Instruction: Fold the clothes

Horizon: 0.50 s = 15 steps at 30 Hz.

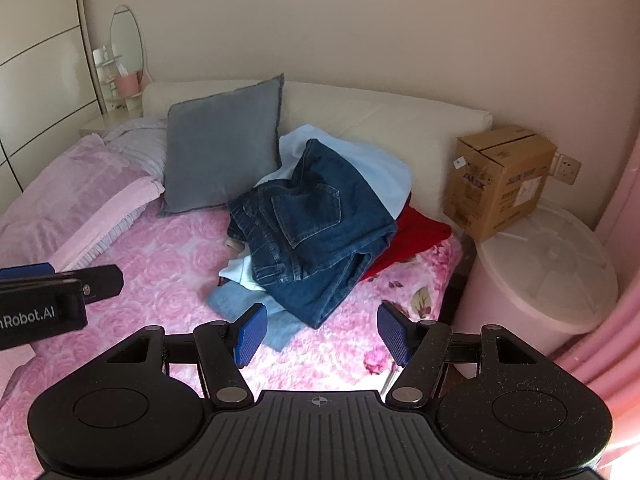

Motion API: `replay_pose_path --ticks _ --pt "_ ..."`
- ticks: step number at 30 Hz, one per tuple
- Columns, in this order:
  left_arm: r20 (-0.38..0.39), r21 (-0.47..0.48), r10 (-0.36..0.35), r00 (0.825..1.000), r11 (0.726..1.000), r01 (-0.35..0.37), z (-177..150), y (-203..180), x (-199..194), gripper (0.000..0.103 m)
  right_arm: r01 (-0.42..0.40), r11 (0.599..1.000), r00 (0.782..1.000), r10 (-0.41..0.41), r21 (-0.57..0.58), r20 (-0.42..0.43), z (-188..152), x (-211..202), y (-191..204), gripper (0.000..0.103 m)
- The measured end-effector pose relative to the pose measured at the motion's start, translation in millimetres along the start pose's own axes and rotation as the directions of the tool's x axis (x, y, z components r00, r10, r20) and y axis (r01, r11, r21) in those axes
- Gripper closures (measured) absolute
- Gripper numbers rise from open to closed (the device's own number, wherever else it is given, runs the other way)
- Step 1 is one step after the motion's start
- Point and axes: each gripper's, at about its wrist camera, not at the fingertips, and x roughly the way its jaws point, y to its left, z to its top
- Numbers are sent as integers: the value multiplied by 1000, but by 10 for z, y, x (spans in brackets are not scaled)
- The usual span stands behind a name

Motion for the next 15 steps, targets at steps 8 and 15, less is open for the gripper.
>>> replay_pose_path --ticks 8,15 --pt "-78 -15 3 997 1000 -4 225 -183 727 31 -14 999 999 13 -30 -34 206 575 -301 38" --pt "-145 -27 -21 989 999 17 366 -308 1326 32 -69 982 998 69 -174 -11 292 990 -488 39"
